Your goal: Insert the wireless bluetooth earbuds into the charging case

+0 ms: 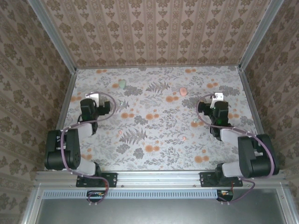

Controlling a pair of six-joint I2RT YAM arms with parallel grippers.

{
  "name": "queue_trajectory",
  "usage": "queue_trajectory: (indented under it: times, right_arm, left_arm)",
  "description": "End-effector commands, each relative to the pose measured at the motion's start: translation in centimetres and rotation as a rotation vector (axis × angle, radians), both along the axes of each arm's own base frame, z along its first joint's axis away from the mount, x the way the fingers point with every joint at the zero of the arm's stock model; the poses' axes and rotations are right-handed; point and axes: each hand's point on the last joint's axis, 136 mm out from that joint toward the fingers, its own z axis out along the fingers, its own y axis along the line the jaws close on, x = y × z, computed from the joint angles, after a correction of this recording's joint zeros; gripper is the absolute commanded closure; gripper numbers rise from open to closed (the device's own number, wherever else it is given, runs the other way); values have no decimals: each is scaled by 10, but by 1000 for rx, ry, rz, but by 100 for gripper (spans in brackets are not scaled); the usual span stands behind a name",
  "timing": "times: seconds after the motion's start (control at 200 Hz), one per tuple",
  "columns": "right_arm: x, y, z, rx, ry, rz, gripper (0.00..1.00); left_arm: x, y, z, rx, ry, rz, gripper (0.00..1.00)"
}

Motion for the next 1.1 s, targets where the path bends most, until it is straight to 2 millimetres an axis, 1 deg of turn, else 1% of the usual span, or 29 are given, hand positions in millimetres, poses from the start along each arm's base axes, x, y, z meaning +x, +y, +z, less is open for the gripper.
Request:
queue_trajectory:
  times: [0.0,0.08,0.105,0.135,0.22,0.255,0.26,0.28,0.285,0.3,0.305,0.31,0.345,0.355,0.365,0.39,0.435,0.545,0.57,0.65,0.66,0.775,0.89,1.035,1.095]
  right_arm:
    - [-2,11,10,84,95,26,0]
    - [-1,15,16,157,149,17,0]
    - [-2,17,18,180,163,11,0]
    - [-1,19,19,201,179,2,0]
    - [-1,23,23,257,212,-34,0]
    - [-1,27,24,279,222,-37,0]
    - [-1,28,24,283,222,-36,0]
    - [-1,32,25,293,225,-28,0]
    - [-1,33,25,296,226,-27,0]
    - [0,35,25,300,229,-22,0]
    - [0,37,25,302,230,-20,0]
    - [0,38,26,303,231,-16,0]
    - [0,45,27,308,234,-1,0]
    - [0,47,27,309,236,2,0]
    - [0,50,27,309,239,8,0]
    - [1,55,28,308,243,20,0]
    - [1,66,28,303,254,42,0]
    - [0,88,26,289,282,91,0]
    - [0,93,26,287,288,103,0]
    - [-2,107,22,288,312,138,0]
    - [-2,108,22,289,315,142,0]
    - [-5,124,21,307,334,186,0]
    - [-10,134,21,331,343,217,0]
    - [-16,144,25,353,344,252,0]
    - [-20,145,25,355,349,258,0]
  left_arm:
    - [5,3,12,-22,106,42,0]
    - [18,-4,21,-69,171,31,1]
    - [21,-9,19,-77,204,25,2]
    - [30,-13,25,-82,220,24,2]
    - [47,-31,32,-95,309,14,2]
    - [54,-38,30,-107,359,13,3]
    - [55,-40,32,-110,362,12,3]
    - [58,-44,28,-121,395,13,4]
    - [60,-46,31,-125,395,11,4]
    - [63,-50,31,-135,412,8,5]
    - [63,-52,28,-138,423,7,5]
    - [65,-54,31,-143,423,4,5]
    - [73,-63,31,-168,450,4,6]
    - [73,-66,28,-173,466,2,6]
    - [76,-70,31,-181,465,1,7]
    - [80,-76,29,-190,479,-1,7]
    - [89,-88,31,-203,477,5,8]
    - [106,-105,23,-215,495,61,10]
    - [109,-106,22,-225,505,84,11]
    - [119,-112,3,-259,565,145,16]
    - [119,-112,-1,-260,578,153,16]
    - [132,-117,-20,-266,638,233,17]
    - [144,-123,-29,-299,634,282,17]
    - [162,-123,-30,-343,591,332,18]
    - [166,-124,-35,-353,591,346,19]
